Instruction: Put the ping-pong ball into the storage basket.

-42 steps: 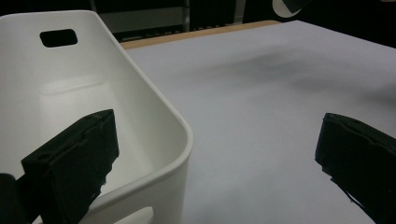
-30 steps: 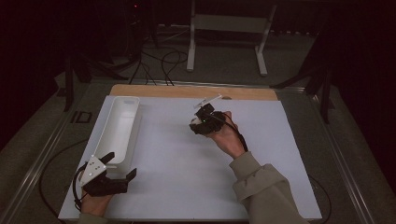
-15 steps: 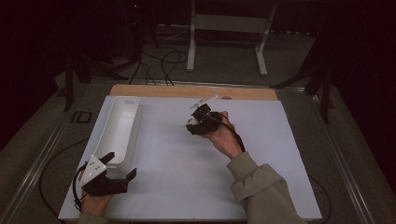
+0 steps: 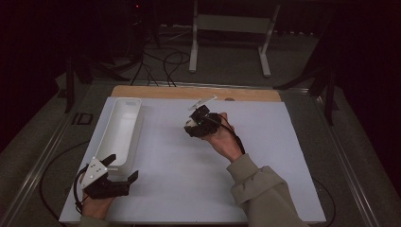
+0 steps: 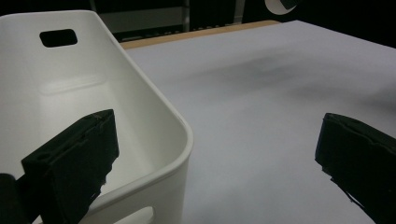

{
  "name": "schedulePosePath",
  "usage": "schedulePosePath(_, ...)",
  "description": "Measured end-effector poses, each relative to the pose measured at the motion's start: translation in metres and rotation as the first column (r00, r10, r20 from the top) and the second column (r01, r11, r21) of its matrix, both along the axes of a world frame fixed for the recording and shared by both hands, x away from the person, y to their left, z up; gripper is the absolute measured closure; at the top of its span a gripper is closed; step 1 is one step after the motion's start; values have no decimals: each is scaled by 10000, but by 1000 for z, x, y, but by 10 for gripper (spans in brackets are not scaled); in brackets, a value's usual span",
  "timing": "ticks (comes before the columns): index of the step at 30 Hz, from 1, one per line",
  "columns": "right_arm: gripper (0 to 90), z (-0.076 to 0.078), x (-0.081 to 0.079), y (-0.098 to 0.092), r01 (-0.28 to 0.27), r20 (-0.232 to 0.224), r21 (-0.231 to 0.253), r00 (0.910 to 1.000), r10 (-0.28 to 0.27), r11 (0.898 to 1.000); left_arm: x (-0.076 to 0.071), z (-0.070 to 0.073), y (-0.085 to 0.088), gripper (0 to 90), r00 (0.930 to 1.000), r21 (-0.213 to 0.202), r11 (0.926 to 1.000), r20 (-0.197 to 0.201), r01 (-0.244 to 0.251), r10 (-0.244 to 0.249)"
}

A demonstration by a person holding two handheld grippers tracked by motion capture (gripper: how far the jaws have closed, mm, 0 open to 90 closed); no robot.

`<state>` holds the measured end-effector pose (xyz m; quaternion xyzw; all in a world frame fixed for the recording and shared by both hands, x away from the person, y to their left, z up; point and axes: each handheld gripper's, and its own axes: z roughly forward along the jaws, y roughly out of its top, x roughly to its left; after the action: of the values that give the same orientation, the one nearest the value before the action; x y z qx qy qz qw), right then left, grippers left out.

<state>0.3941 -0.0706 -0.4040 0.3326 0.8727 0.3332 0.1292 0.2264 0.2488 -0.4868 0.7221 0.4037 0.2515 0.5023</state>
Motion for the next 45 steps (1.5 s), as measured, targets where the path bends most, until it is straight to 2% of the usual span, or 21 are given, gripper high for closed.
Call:
schedulePosePath(21,507,5,-3,16,-297,93,73,9995,296,9995,0,0,0,0,10000,-10,10000,6,-5,5)
schedulePosePath(45,507,9,-6,26,-435,148,209,9990,432,9988,0,0,0,0,10000,-8,10000,5,6,-6)
